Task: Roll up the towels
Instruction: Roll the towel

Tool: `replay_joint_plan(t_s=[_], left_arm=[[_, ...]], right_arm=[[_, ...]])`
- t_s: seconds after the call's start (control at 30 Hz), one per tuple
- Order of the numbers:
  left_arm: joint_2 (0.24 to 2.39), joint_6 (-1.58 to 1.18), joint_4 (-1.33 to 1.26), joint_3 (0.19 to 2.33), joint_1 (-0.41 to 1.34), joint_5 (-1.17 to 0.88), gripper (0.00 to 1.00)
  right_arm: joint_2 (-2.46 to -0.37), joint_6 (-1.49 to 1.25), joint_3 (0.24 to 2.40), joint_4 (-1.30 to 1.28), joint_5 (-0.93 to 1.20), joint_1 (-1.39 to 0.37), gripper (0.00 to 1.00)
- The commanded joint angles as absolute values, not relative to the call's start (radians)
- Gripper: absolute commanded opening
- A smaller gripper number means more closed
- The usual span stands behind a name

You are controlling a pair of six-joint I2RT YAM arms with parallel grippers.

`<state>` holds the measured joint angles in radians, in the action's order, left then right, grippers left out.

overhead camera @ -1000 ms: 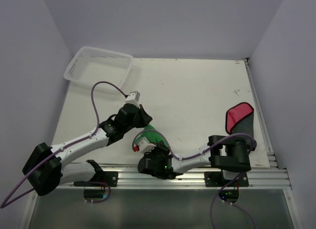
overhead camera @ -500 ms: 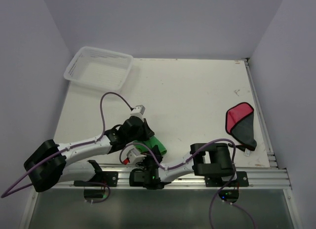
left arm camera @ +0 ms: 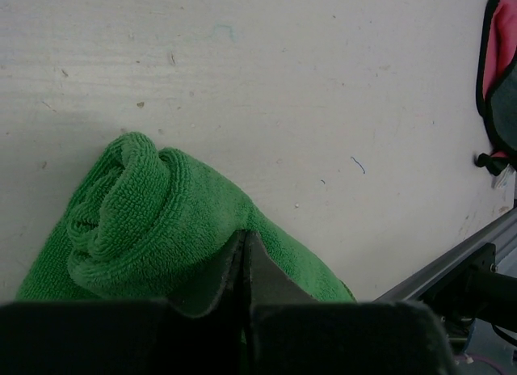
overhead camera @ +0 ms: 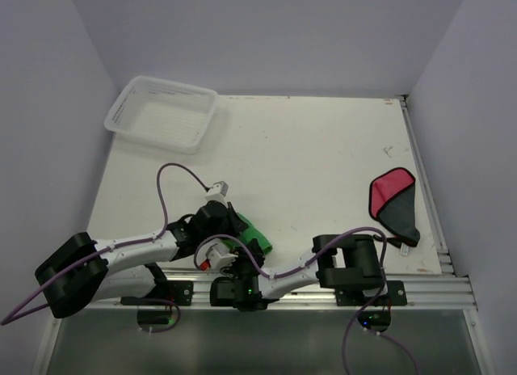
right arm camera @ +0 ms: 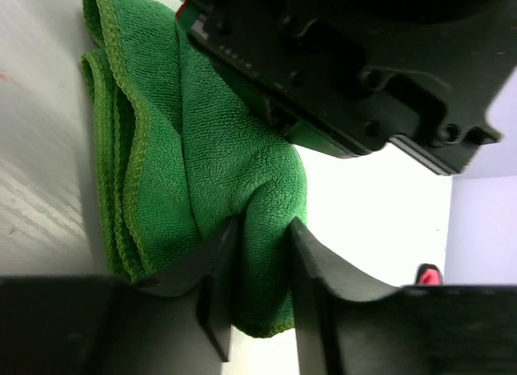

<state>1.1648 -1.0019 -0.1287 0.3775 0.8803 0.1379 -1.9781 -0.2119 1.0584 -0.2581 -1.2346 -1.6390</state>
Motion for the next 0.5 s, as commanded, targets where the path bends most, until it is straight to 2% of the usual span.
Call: replay_joint_plan(t_s=[0.0, 0.2, 0.47], left_arm=[[1.167, -1.025, -0.092, 0.336, 0.891, 0.172, 0.05], [1.163, -1.038, -0.087, 0.319, 0.89, 0.176, 0.05], [1.151, -1.049, -0.09, 0.299, 0.89, 0.17, 0.05]], right_arm=[[-1.889, -0.304, 1.045, -0.244, -1.164, -1.647, 0.35], [-1.723, -0.38, 0.97, -0.219, -1.141, -1.644, 0.43], [-1.499, -0.466, 0.83, -0.147, -0.951, -1.641, 0.51]])
